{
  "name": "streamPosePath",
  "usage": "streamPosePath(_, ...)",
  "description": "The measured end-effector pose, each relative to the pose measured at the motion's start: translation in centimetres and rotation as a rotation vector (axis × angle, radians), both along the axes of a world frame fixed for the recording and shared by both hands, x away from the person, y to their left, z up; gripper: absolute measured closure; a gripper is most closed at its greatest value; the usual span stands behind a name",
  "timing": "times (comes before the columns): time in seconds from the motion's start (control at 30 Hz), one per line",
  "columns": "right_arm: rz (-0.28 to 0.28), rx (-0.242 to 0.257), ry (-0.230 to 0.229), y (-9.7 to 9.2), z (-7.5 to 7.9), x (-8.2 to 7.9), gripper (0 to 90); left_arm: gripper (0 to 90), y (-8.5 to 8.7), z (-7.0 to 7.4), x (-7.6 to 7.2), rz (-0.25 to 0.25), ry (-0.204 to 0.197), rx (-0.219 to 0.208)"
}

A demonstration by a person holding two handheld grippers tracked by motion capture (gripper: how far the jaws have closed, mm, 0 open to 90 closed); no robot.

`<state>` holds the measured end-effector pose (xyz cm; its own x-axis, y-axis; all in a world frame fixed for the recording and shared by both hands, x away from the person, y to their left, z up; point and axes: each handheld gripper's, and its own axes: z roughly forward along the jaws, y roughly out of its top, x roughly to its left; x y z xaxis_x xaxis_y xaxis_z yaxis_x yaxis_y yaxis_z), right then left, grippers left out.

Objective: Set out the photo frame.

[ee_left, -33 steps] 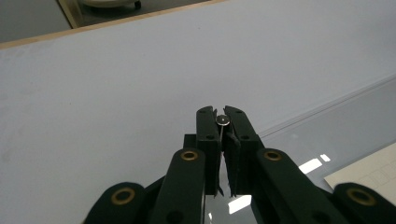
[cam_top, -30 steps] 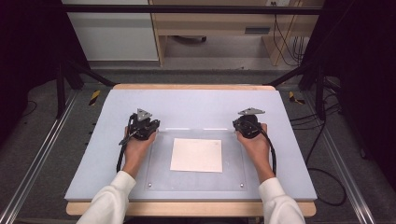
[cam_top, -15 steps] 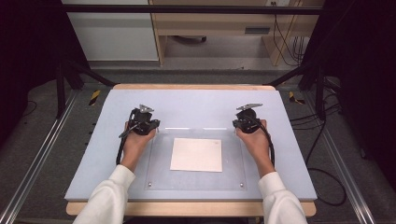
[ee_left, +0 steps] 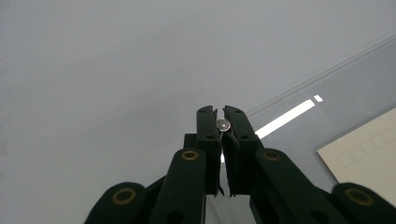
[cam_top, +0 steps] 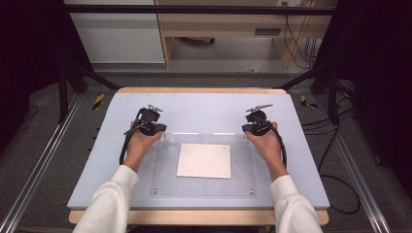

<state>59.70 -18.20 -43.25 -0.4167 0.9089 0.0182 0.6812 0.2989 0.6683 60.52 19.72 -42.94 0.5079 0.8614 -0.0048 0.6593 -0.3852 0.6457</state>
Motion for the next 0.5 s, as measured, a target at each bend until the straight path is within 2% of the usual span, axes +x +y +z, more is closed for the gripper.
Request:
streamPosePath(0.2,0.014,0.001,-0.014,-0.12,-0.10,0.00,85.3,84.9,-0.01,0.05,0.06,0.004,0.009,0.002)
streamPosePath(0.37,0.003,-0.008,-0.031,0.03,-0.20,-0.01,85.3,84.9,-0.06,0.02,0.06,0.011,0.010,0.001)
streamPosePath(0.5,0.001,0.001,-0.030,0.00,-0.21,-0.02,85.1,84.9,-0.12,0.14,0.22,0.011,0.028,0.003)
